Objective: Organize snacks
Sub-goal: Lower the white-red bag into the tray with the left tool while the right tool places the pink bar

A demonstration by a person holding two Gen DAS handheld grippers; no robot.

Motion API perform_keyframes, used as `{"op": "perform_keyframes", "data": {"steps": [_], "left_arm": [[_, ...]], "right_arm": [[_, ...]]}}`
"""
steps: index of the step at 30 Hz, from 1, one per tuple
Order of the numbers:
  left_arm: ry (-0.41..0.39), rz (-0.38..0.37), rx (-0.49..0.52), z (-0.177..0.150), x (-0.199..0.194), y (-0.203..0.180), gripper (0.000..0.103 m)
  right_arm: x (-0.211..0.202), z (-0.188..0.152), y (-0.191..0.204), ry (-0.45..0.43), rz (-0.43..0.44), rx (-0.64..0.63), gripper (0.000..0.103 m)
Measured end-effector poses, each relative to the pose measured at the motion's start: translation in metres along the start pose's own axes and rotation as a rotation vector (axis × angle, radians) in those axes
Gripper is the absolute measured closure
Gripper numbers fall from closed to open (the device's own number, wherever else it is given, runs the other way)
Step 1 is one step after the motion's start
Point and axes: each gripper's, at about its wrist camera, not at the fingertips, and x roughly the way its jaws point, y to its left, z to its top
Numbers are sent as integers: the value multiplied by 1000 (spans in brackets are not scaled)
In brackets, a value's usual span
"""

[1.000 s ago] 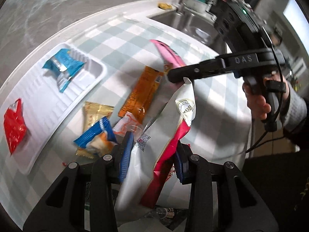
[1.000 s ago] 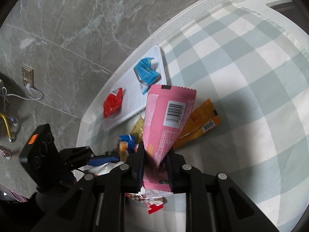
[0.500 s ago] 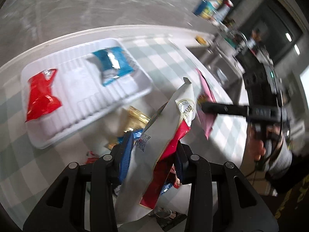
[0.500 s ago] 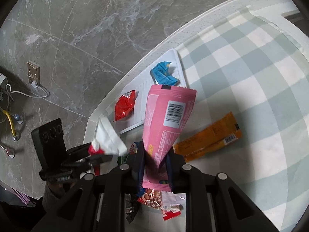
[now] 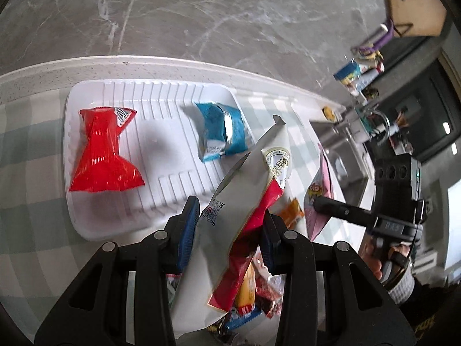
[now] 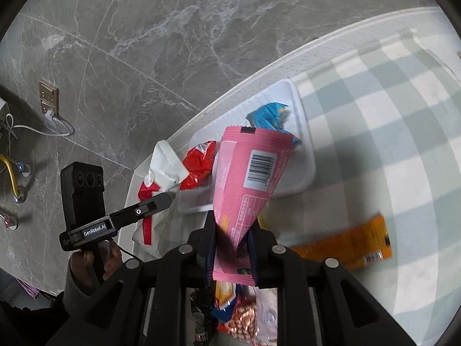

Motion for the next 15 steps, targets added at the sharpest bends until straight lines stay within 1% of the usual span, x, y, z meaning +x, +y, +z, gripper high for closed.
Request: {"op": "perform_keyframes", "data": {"steps": [15], "left_arm": [[-66, -17, -162, 50, 32, 29, 67]], "right_arm": [[61, 55, 14, 72, -19, -62, 82]]}}
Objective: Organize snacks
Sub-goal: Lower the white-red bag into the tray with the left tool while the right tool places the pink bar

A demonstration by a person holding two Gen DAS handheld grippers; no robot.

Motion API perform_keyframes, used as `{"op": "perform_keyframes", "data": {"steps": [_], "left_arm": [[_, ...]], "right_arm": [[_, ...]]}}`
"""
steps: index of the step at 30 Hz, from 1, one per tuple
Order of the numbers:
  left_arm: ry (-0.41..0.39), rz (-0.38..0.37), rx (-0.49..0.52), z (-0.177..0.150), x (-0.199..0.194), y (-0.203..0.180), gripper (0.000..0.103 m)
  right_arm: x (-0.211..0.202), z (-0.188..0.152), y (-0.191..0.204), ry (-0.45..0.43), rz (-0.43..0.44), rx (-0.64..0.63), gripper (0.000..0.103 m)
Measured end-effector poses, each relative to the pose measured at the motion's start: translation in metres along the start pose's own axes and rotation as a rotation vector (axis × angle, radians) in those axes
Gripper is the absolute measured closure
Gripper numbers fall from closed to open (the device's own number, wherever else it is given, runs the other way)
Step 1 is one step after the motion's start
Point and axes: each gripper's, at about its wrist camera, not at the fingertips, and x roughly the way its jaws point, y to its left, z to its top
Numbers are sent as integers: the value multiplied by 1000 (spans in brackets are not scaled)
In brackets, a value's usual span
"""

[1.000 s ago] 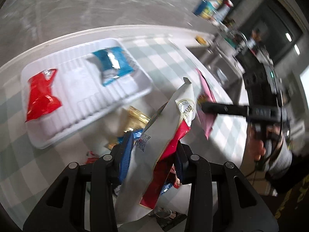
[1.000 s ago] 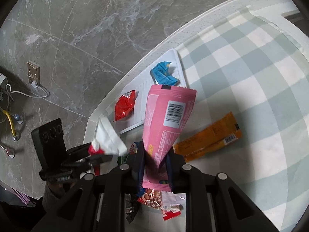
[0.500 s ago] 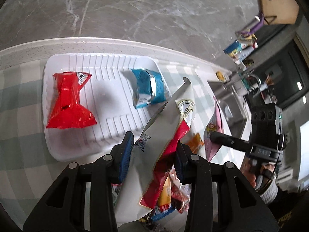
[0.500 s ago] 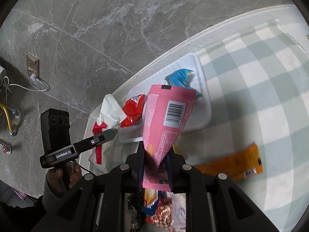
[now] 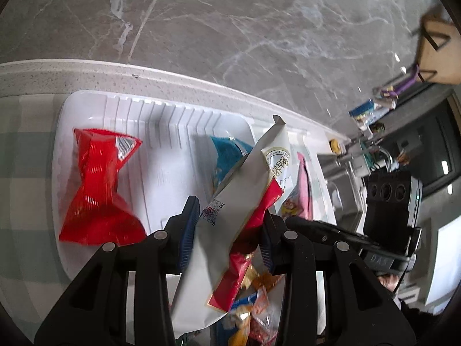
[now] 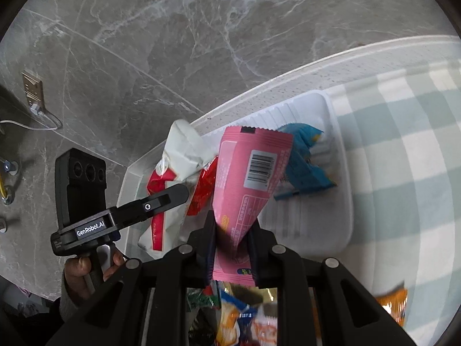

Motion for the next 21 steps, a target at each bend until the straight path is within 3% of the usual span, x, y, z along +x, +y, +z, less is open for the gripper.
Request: {"op": "perform_keyframes", "data": {"steps": [14, 21], "left_arm": [[-50, 6, -133, 38, 36, 32, 67], [-73, 32, -144, 42, 48, 42, 64]], "right_arm": [[49, 31, -1, 50, -28, -11, 82], [71, 38, 0, 78, -59, -21, 78]]}}
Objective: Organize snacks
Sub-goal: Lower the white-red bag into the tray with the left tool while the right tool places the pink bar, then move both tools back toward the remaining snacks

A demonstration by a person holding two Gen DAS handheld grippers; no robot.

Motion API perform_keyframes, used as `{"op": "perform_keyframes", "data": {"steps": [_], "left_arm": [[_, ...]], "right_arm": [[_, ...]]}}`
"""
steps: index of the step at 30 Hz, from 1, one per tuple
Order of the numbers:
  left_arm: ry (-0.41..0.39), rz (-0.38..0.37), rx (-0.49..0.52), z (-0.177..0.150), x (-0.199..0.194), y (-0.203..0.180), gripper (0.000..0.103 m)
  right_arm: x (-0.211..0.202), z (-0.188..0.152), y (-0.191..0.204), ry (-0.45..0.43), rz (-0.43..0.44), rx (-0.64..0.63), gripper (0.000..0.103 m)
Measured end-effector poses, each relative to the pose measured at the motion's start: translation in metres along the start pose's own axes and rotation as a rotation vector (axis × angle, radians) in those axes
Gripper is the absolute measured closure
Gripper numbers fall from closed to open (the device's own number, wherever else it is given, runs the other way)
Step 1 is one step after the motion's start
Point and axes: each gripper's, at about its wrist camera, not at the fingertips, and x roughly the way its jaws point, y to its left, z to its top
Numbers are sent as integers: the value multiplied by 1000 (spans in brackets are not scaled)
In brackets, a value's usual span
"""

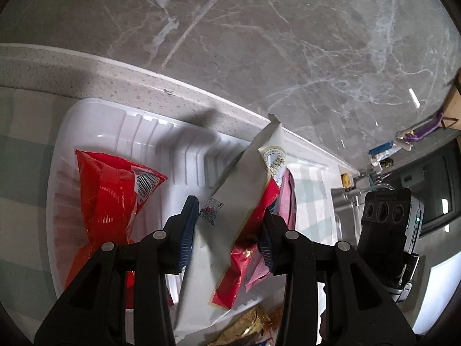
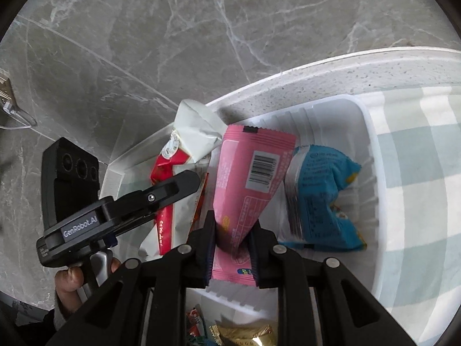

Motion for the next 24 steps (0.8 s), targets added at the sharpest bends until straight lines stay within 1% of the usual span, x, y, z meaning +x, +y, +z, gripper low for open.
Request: {"op": "perform_keyframes", "data": {"steps": [3, 5, 7, 8, 10, 13, 16, 20, 22, 24], "left_arm": [[-13, 39, 31, 3, 5, -3, 59], [-21, 30, 52, 4, 6, -8, 58], [-31, 49, 77, 4, 6, -12, 53], [-35, 58, 90, 4, 8, -14, 53], [-36, 53, 94, 1, 7, -15, 53], [-42, 55, 100, -2, 4, -16, 53], [-47, 42, 120, -10, -9, -16, 52], [-56, 52, 170, -23, -27, -24, 52], [-61, 60, 200, -31, -37, -28, 52], [-65, 62, 222, -39, -49, -31, 52]], "right_arm": [[6, 1, 2, 9, -24, -11, 77], [9, 1, 5, 10, -37, -21, 76], [10, 0, 7, 10, -47, -28, 70], [10, 0, 9, 8, -51, -29, 69], [8, -1, 9, 0, -56, -31, 63], [1, -4, 10, -15, -59, -33, 62], [-14, -9, 8, -29, -60, -43, 62], [-36, -19, 12, -52, -83, -83, 60], [-46, -25, 17, -67, -97, -106, 57], [-53, -30, 24, -80, -118, -132, 56]]}}
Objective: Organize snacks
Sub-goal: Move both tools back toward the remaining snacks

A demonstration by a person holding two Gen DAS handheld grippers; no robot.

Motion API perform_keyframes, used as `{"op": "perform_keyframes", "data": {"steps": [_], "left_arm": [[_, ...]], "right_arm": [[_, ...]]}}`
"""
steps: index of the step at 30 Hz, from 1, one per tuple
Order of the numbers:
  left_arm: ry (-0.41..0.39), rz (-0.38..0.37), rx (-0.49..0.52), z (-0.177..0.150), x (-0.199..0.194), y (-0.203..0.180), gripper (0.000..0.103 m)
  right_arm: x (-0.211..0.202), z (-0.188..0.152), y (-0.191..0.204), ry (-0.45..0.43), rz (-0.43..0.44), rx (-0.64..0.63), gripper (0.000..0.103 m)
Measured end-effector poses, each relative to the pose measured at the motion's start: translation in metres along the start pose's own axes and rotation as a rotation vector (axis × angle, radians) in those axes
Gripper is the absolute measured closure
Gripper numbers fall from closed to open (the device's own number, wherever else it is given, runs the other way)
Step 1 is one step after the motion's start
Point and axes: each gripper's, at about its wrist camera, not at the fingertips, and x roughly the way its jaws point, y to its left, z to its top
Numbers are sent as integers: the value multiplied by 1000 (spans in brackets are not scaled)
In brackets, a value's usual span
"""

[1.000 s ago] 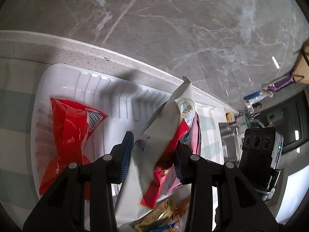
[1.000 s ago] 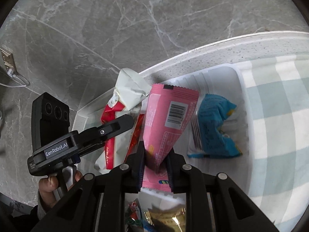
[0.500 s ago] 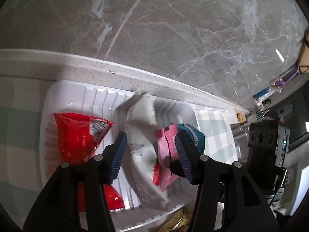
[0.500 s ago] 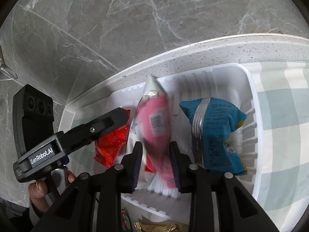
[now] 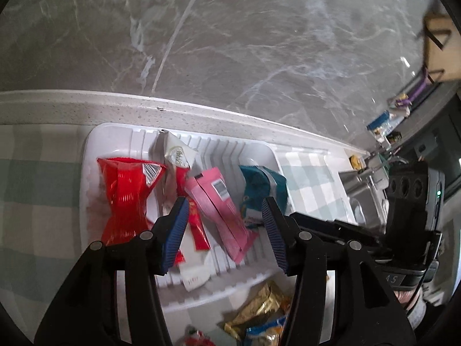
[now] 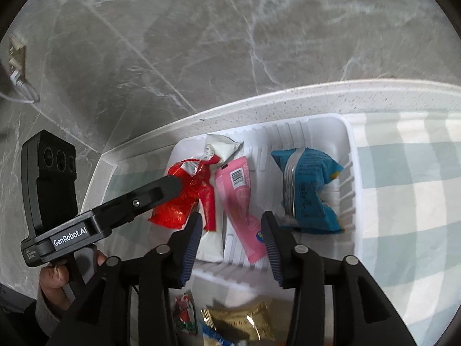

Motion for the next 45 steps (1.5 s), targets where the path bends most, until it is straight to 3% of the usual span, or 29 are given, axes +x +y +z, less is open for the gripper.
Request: {"op": "perform_keyframes", "data": {"steps": [11, 26, 37, 45], "left_arm": [[19, 20, 95, -51, -47, -22, 50], [73, 37, 177, -120, -79, -47, 50], [127, 58, 205, -161, -89, -41, 50], [148, 121, 168, -186, -94, -39, 50]], "right_arm": [[-38, -35, 33, -51, -112, -105, 54], [-78, -96, 31, -82, -193, -80, 53], [-93, -136, 20, -90, -221, -43, 52], [-103, -164, -5, -68, -177, -12, 51]]}}
